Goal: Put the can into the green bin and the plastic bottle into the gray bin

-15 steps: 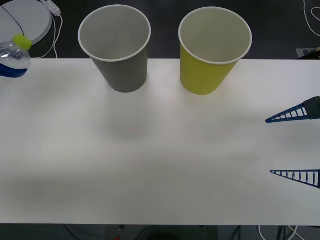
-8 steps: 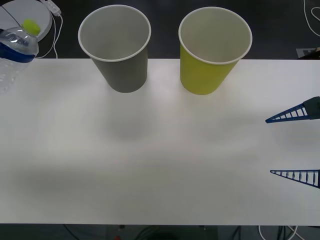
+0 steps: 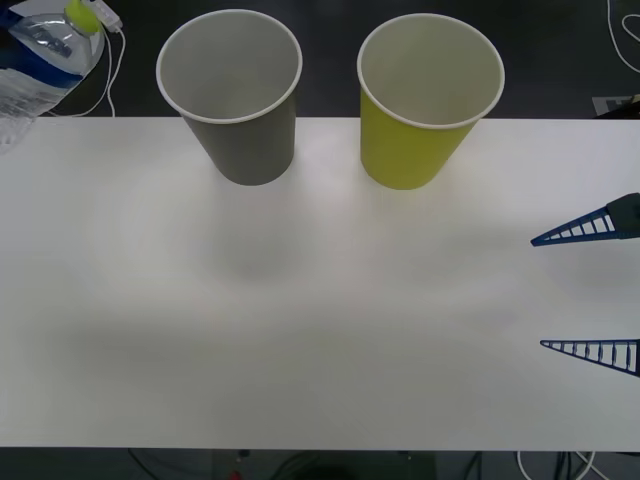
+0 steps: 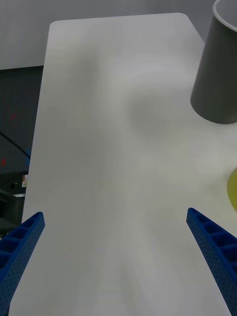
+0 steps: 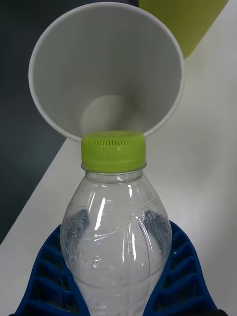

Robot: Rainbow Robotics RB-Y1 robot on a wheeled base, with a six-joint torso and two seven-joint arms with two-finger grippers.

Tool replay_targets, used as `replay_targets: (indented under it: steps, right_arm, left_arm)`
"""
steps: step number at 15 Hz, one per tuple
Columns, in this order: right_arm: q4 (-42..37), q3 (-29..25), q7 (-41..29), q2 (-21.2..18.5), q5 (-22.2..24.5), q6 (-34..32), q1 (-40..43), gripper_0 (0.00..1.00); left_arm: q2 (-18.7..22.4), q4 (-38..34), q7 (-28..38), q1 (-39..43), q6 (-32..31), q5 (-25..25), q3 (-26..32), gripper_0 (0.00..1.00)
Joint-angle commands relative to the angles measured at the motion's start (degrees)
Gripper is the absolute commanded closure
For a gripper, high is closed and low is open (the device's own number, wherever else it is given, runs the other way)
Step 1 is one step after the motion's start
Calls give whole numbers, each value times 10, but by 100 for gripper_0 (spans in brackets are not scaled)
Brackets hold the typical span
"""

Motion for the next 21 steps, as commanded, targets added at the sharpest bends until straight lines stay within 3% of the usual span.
replay_targets:
  steps: [1, 4, 15, 21]
  right_arm:
    - [0, 0, 0, 0, 0, 0, 0, 0]
    - [0, 0, 0, 0, 0, 0, 0, 0]
    - [0, 0, 0, 0, 0, 0, 0, 0]
    - [0, 0, 0, 0, 0, 0, 0, 0]
  left_arm:
    - [-9, 34, 5, -71, -2, -1, -69, 100]
    - [-37, 81, 5, -142, -16, -6, -126, 100]
    - [-158, 228, 8, -297, -46, -70, -212, 100]
    - [-226, 320, 13, -342, -17, -78, -216, 100]
